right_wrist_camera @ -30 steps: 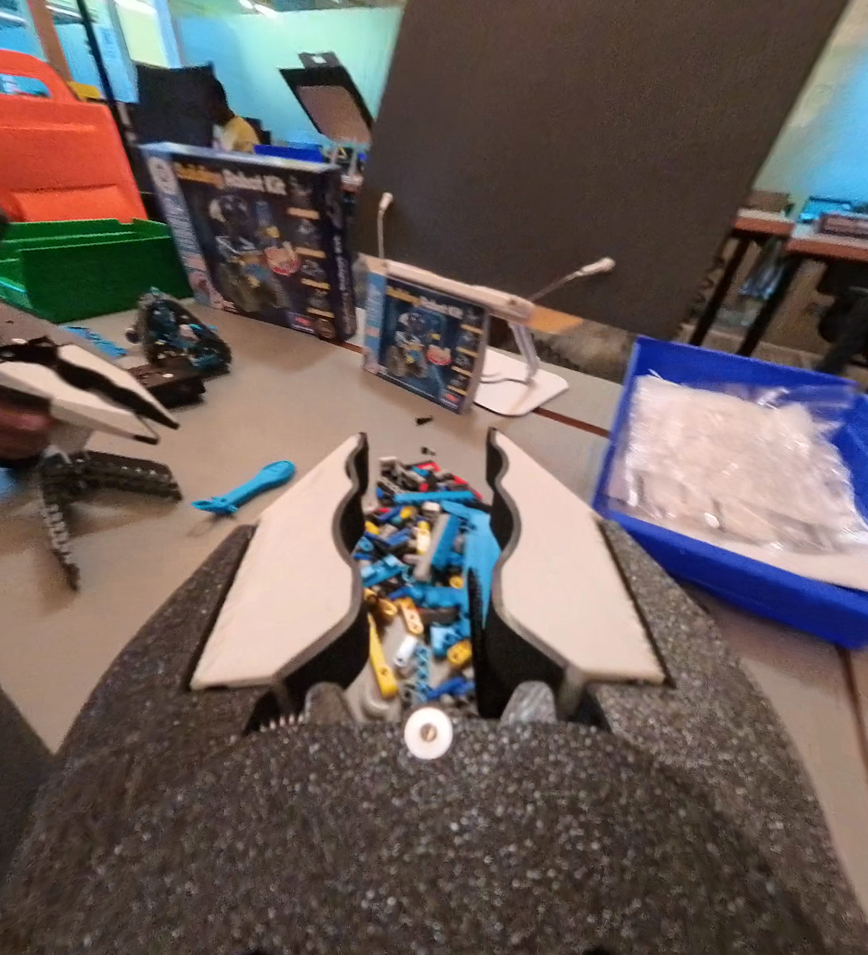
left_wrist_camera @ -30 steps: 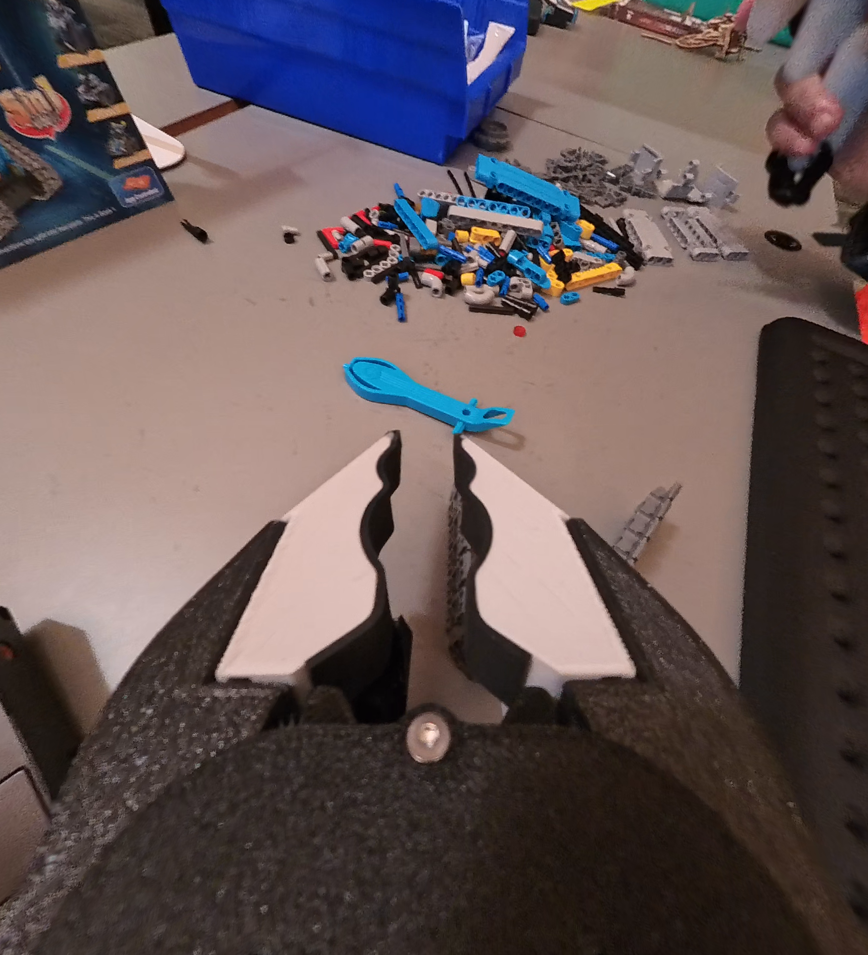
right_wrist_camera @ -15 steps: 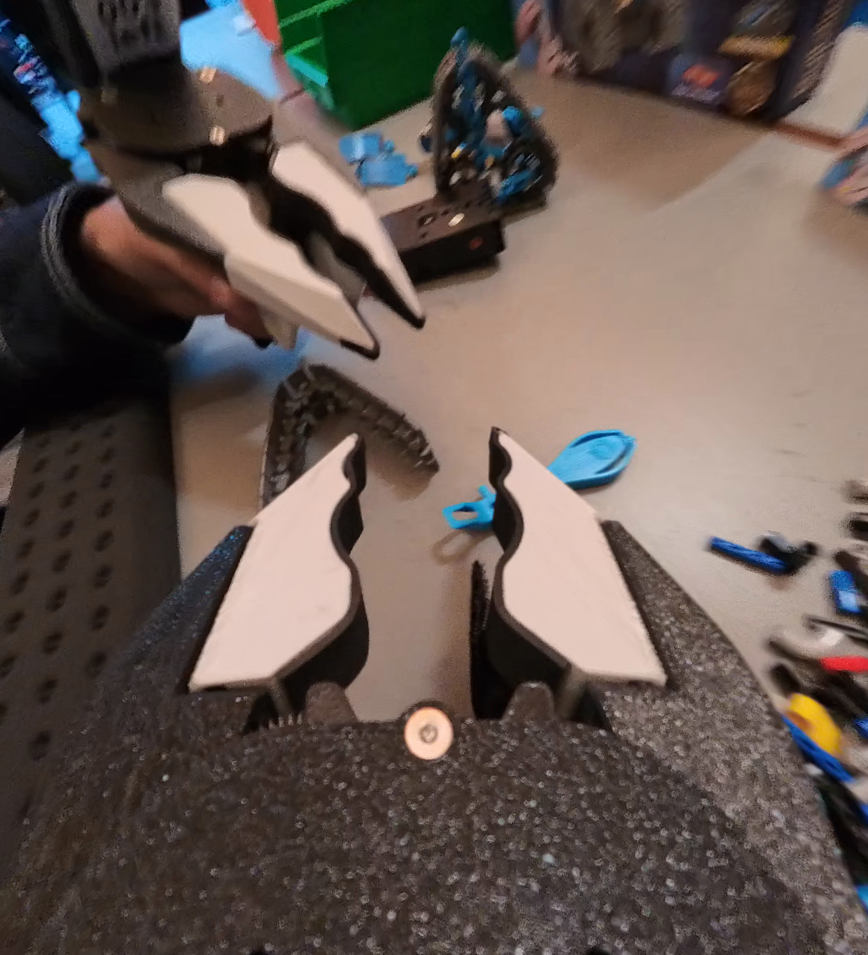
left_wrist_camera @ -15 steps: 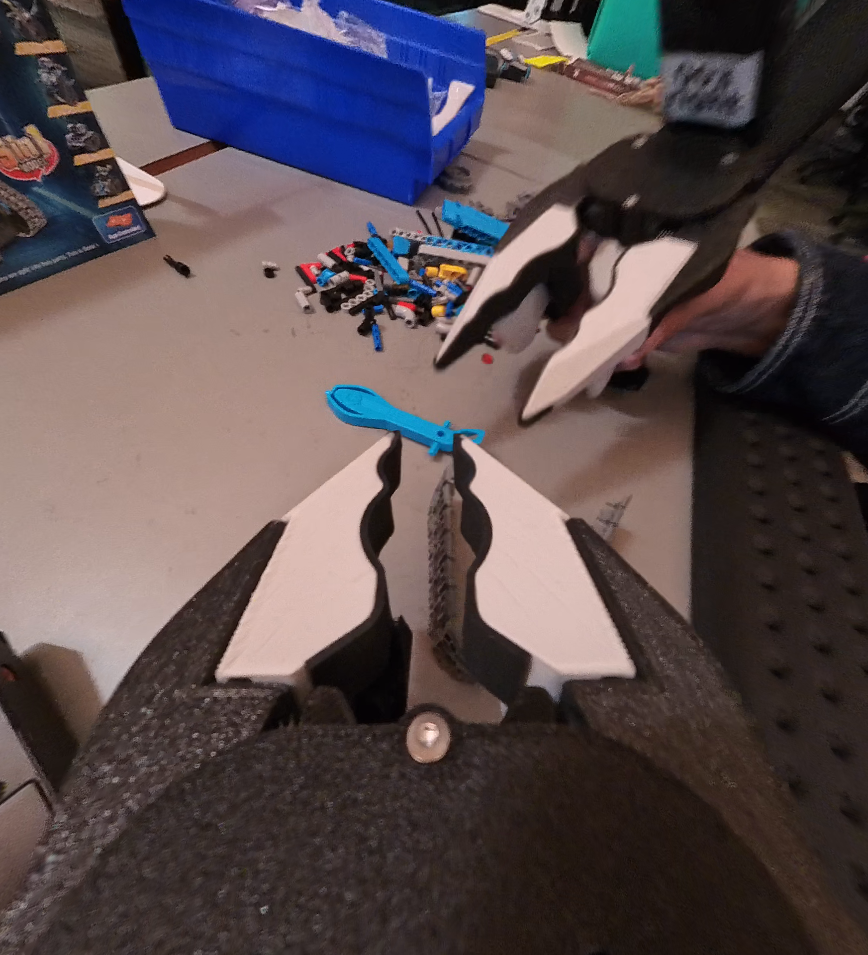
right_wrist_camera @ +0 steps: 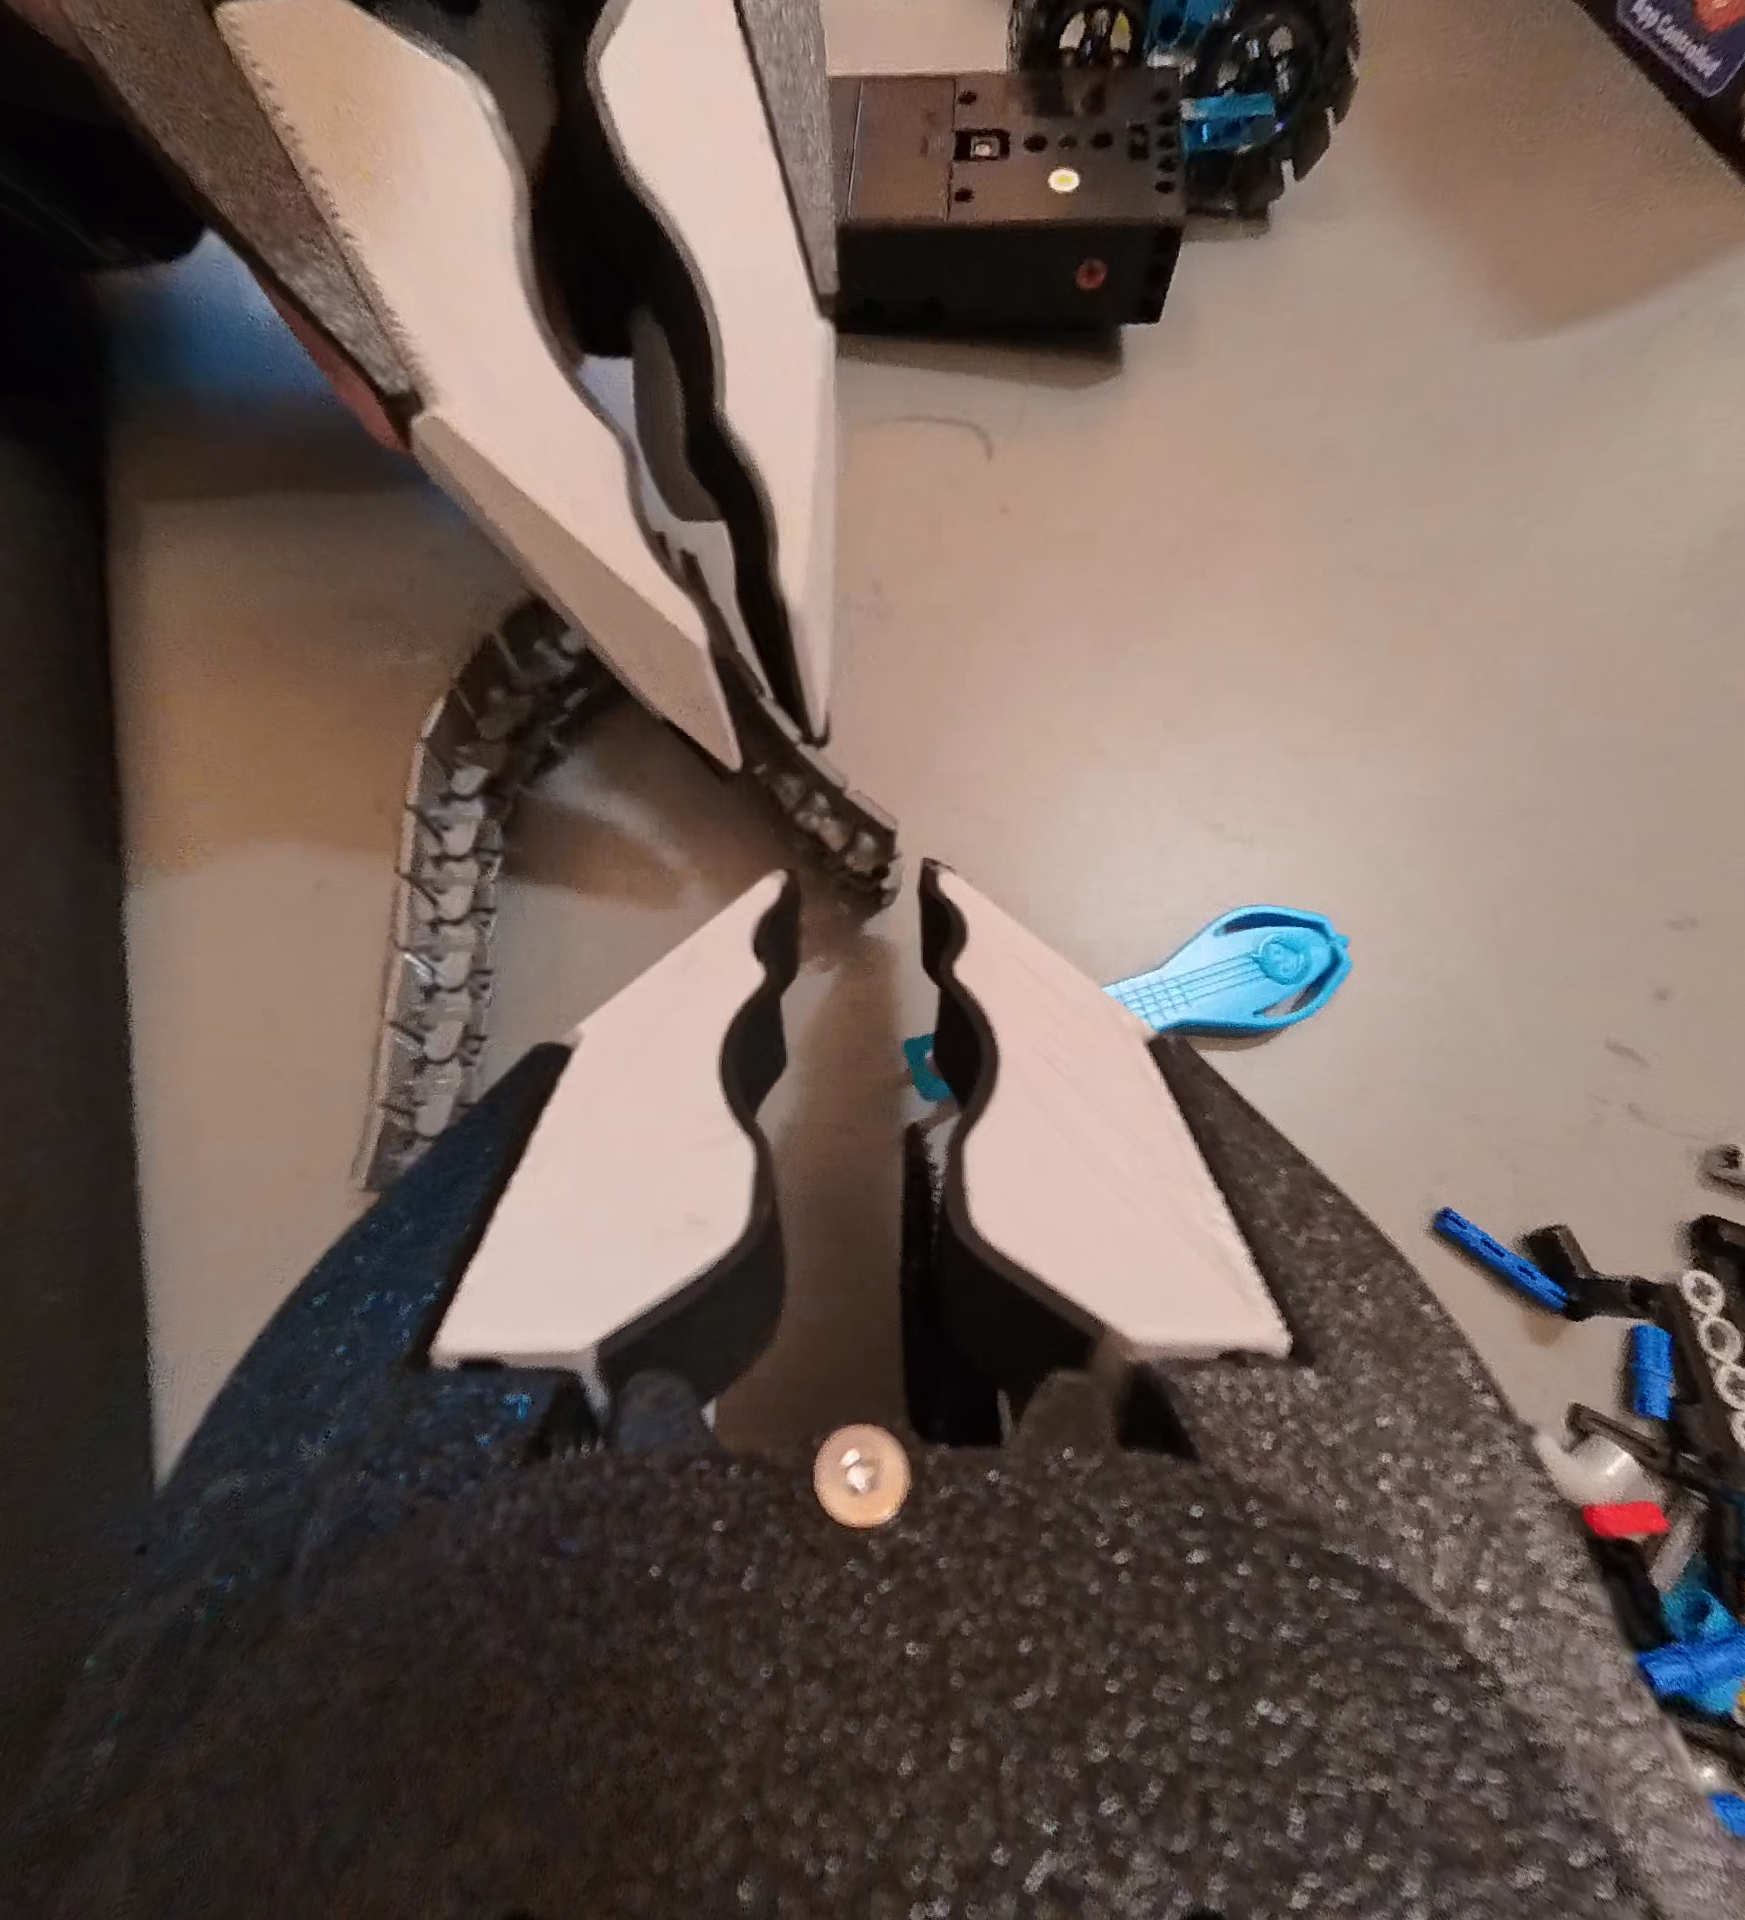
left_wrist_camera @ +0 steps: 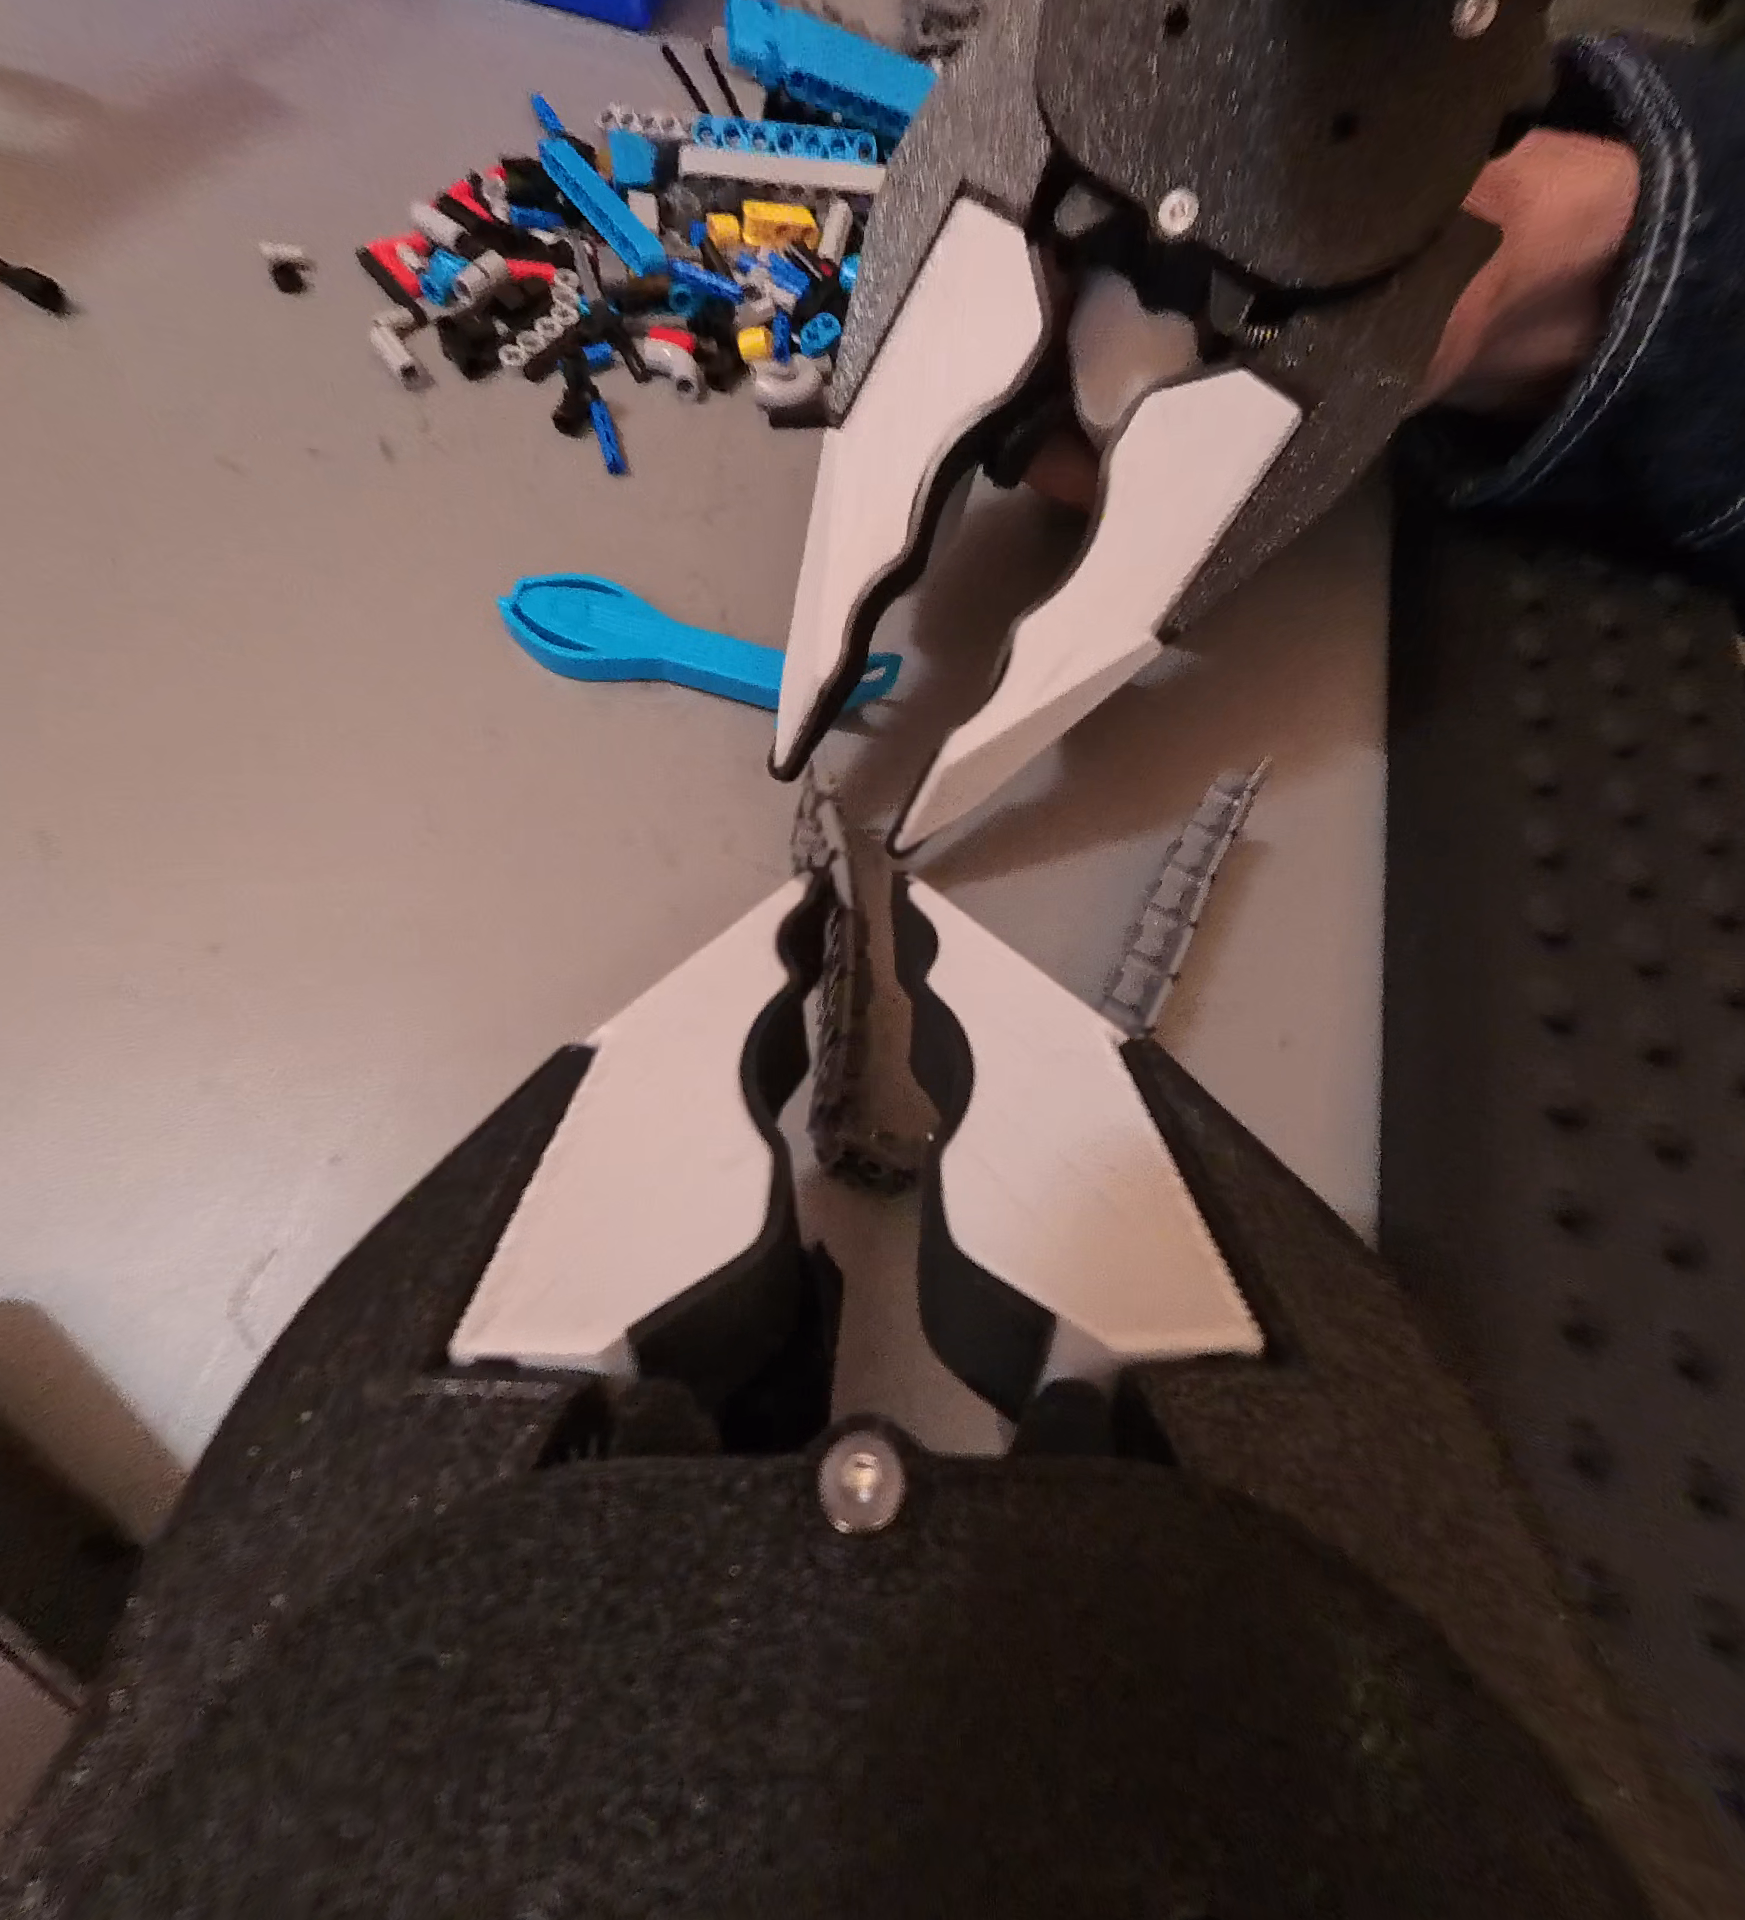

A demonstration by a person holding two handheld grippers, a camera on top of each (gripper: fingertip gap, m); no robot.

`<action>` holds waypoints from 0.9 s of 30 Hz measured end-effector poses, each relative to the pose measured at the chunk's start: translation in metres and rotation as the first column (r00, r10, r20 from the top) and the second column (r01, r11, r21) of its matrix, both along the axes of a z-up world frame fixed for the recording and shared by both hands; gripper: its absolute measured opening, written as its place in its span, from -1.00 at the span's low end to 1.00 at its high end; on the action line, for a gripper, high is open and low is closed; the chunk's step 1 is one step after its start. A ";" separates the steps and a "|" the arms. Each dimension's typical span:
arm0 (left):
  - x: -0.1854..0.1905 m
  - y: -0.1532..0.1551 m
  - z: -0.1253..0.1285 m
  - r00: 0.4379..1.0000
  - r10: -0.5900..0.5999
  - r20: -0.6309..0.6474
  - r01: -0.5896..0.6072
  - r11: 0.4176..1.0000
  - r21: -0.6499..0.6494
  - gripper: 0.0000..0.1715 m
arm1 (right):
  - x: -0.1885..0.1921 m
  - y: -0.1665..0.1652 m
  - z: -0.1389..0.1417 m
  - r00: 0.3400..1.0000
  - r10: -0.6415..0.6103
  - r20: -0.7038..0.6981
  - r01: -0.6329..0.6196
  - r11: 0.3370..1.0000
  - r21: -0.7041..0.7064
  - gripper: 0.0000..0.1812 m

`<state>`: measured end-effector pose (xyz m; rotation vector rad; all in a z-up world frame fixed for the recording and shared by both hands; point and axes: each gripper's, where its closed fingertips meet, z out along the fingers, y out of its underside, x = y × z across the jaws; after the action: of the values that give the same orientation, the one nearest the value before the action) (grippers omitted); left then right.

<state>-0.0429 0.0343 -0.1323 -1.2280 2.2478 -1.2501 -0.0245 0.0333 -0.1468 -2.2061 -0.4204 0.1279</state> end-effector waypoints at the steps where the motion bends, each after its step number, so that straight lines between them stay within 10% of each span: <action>1: 0.000 -0.001 -0.003 1.000 -0.004 -0.005 0.004 1.000 0.010 -0.93 | -0.002 0.000 0.001 1.000 0.008 0.000 -0.008 1.000 0.005 -0.81; 27: 0.004 0.002 -0.001 1.000 0.029 0.007 -0.029 0.999 0.014 -0.93 | 0.000 -0.001 -0.002 0.997 -0.071 0.035 0.071 0.997 -0.004 -0.94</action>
<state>-0.0389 0.0358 -0.1328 -1.2447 2.2228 -1.2236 -0.0248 0.0320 -0.1488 -2.2284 -0.3607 0.0529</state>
